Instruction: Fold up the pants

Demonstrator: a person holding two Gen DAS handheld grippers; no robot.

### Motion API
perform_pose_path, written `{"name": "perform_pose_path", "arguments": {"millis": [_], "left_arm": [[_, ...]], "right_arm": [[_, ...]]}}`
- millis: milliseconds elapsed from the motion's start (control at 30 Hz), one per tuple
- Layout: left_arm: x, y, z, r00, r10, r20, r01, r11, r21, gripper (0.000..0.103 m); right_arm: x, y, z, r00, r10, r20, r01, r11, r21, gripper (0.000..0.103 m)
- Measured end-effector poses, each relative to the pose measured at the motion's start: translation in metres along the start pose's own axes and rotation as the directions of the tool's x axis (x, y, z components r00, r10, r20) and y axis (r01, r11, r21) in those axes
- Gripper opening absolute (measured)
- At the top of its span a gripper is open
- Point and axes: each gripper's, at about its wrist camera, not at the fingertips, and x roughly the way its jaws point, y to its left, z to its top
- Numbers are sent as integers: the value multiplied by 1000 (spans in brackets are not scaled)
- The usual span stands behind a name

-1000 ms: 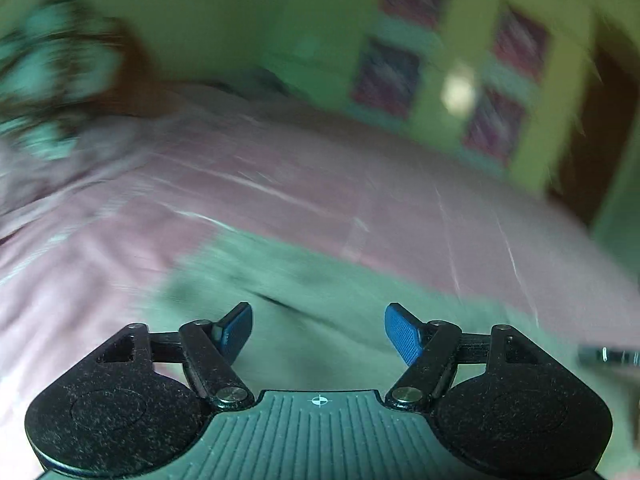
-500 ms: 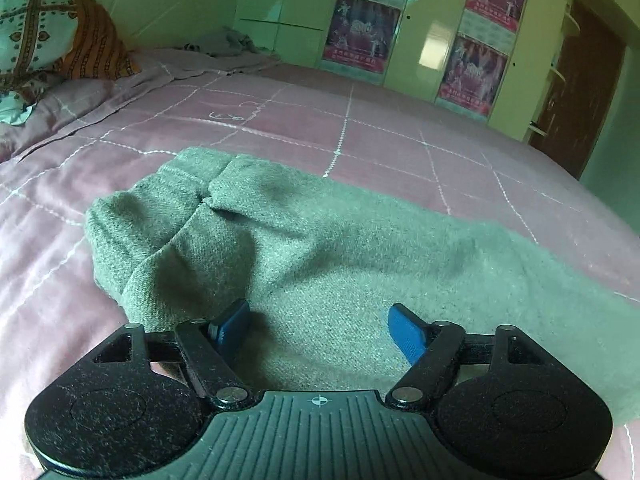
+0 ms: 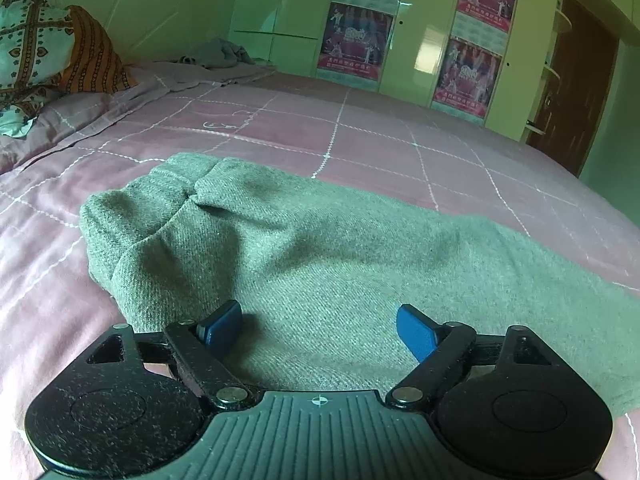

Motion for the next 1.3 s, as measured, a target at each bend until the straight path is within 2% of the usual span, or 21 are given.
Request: {"name": "perform_pose_path", "arguments": {"millis": [67,167,200,233,367,433,500,533,567,633,700,800,833,867,900,967,1100,1167,1233,1267,1300], "left_arm": [[-1,-1,-1,1000,1,2,-1,1000,-3,84],[-2,-2,-1,1000,2,4,-2,1000,-4,85],[-2,-2,-1,1000,3,4,-3,1000,0,85],[-2,-2,-1,1000,3,3,-3,1000,2,85],[-3,0,-1,1000,-3,5,3,1000,-5,85],[-2,-1,-1,1000,2,1,-2,1000,3,85],[-3,-2,-1,1000,3,2,-3,1000,13,85],[-3,-2,-1,1000,0,4,0,1000,7,85],[-3,-1,-1,1000,-2,7,2,1000,-2,85],[-2,-1,-2,1000,-1,8,1,1000,-5,86],[0,-5,-3,1000,3,4,-3,1000,19,89],[-1,-9,-3,1000,10,1,-10,999,45,90],[-2,-8,-3,1000,8,1,-8,999,42,90],[-2,-7,-3,1000,5,1,-5,999,37,90],[-2,-7,-3,1000,4,1,-4,999,32,90],[-4,-7,-3,1000,8,0,-8,999,34,90],[-2,-9,-4,1000,9,-1,-9,998,55,90],[0,-14,-6,1000,25,-4,-24,995,92,90],[-1,-14,-6,1000,28,-3,-28,994,106,90],[-2,-13,-6,1000,27,-2,-26,994,103,90],[-4,-12,-5,1000,26,-2,-26,995,100,90]], "right_arm": [[9,5,2,997,-63,-43,63,998,-4,30],[17,12,-3,995,-75,-72,72,997,-33,30],[19,13,-4,994,-81,-69,78,996,-41,26],[20,11,-5,995,-86,-58,84,996,-32,4],[-3,20,-9,996,-63,64,66,997,-38,3],[5,15,-13,991,-134,19,134,991,-1,4],[8,3,-14,992,-122,-18,123,988,95,11],[1,3,-15,995,-95,6,94,989,116,21],[-8,5,-17,996,-77,35,72,990,118,38],[-19,6,-22,994,-97,55,89,988,130,64],[-20,4,-27,996,-79,45,73,989,132,65],[-3,2,-23,996,-84,25,80,987,136,57],[1,2,-21,997,-80,24,76,989,127,44],[10,4,-17,997,-83,9,81,991,106,21],[18,7,-14,996,-83,-13,84,993,81,10],[27,17,-7,997,-76,-25,77,997,25,9],[-16,42,1,989,74,126,-61,993,-103,8],[-9,30,0,994,-17,109,29,993,-113,8],[20,3,-3,992,-117,-48,117,993,0,8],[20,-2,-1,995,-94,-43,96,994,52,9],[18,6,0,995,-98,-33,99,995,20,9]]}}
